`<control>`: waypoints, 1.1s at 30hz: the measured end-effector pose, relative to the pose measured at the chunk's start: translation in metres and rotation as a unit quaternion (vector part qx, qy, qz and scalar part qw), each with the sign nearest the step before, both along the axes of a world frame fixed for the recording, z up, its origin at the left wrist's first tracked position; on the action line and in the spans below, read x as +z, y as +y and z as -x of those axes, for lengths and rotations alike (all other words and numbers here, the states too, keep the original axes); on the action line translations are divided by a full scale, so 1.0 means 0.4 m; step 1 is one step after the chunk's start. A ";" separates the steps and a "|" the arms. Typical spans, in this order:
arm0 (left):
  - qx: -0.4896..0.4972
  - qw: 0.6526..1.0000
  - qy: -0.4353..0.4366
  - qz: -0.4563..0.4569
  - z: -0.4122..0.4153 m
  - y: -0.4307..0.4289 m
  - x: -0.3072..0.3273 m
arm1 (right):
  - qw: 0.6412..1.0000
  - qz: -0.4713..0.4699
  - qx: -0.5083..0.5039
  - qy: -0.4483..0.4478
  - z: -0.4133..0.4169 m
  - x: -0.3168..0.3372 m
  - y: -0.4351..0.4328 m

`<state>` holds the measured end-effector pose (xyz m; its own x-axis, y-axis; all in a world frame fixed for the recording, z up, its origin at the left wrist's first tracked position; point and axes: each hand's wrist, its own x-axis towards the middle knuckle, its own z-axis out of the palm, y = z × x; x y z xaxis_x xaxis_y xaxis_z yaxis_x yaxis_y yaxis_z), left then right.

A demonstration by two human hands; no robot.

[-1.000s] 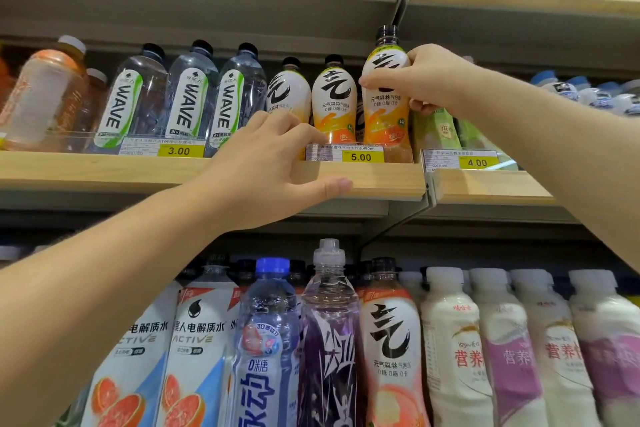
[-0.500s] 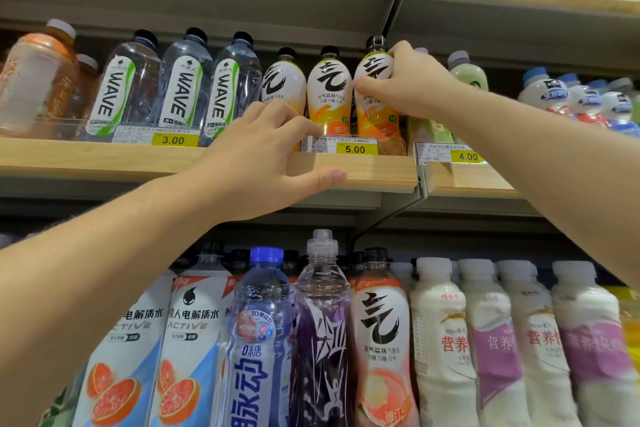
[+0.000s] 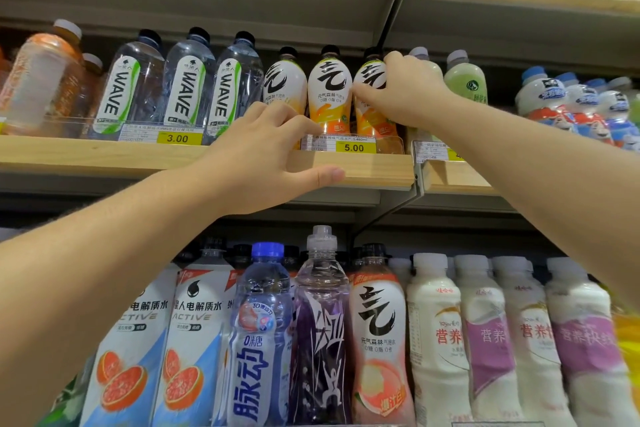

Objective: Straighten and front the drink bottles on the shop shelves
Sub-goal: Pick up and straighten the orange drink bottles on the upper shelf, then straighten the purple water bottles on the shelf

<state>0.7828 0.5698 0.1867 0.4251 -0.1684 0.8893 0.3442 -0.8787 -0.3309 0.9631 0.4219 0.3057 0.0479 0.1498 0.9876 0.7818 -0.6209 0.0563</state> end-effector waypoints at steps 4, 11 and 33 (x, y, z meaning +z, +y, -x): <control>0.000 1.000 0.004 0.004 0.003 -0.007 -0.002 | 0.999 0.009 0.038 0.014 0.009 -0.023 -0.017; 0.008 0.999 0.014 0.038 0.008 -0.030 -0.012 | 0.989 0.010 0.144 0.039 0.033 -0.078 -0.059; -0.040 0.992 0.109 0.051 0.162 0.009 -0.485 | 0.955 0.075 0.269 0.101 0.220 -0.550 -0.120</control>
